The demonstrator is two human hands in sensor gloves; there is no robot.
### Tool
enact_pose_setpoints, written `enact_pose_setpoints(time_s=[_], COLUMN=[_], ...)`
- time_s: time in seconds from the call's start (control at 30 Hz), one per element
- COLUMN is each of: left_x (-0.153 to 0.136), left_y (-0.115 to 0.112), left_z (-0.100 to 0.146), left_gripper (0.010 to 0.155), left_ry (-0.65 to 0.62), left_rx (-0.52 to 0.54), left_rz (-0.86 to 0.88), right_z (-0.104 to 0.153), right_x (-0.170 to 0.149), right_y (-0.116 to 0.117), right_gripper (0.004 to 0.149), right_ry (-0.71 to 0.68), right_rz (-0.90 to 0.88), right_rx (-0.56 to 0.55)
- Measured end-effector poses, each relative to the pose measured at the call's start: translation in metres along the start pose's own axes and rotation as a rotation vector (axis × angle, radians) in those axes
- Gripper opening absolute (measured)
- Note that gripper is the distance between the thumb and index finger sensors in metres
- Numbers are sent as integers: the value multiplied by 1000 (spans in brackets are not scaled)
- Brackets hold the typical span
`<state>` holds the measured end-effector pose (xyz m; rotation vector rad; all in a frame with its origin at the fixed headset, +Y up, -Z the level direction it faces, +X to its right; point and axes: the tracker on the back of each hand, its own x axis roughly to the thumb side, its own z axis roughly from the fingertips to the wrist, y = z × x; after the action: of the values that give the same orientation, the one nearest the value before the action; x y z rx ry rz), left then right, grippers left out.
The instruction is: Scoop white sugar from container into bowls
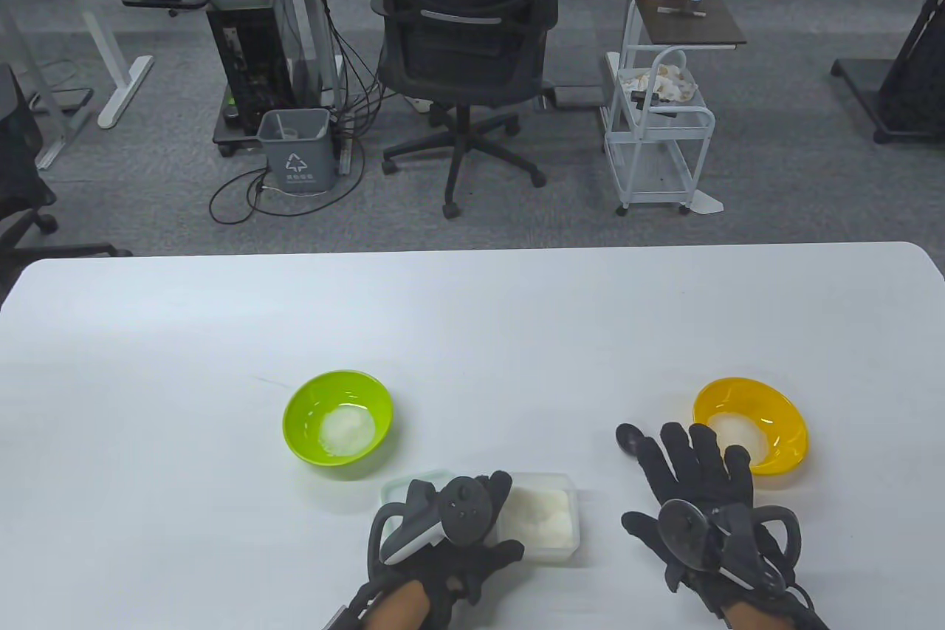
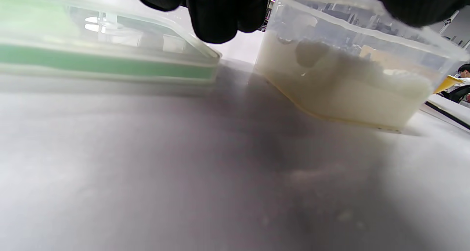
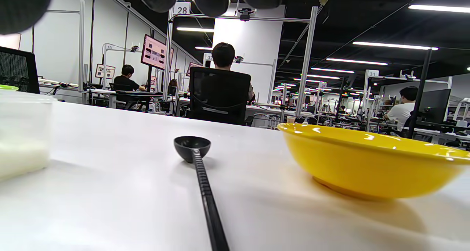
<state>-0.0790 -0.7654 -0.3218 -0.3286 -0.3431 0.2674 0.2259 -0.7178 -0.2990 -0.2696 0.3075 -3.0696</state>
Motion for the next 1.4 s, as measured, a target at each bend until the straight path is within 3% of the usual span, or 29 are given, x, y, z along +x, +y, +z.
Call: enact_pose_setpoints(time_s=[0.23, 0.5, 0.7, 0.87, 1.07, 1.4], left_x=[2, -2, -25, -46, -58, -63], left_y=[7, 40, 51, 42, 13, 10], left_z=[5, 15, 12, 6, -10, -12], left_gripper=[86, 85, 87, 91, 104, 104], left_ry=[-22, 21, 90, 90, 142, 150], left_rx=[27, 100, 46, -62, -236, -179], left_rz=[-13, -142, -246, -296, -350, -295], right_z=[1, 1, 1, 0, 1, -1], right_x=[-2, -3, -3, -2, 0, 4], right_y=[-1, 0, 0, 3, 3, 8], right_gripper=[85, 85, 85, 85, 84, 84], right_ry=[10, 4, -4, -6, -19, -20], right_rz=[-15, -33, -39, -34, -30, -22], right_rx=[0, -3, -5, 9, 14, 35])
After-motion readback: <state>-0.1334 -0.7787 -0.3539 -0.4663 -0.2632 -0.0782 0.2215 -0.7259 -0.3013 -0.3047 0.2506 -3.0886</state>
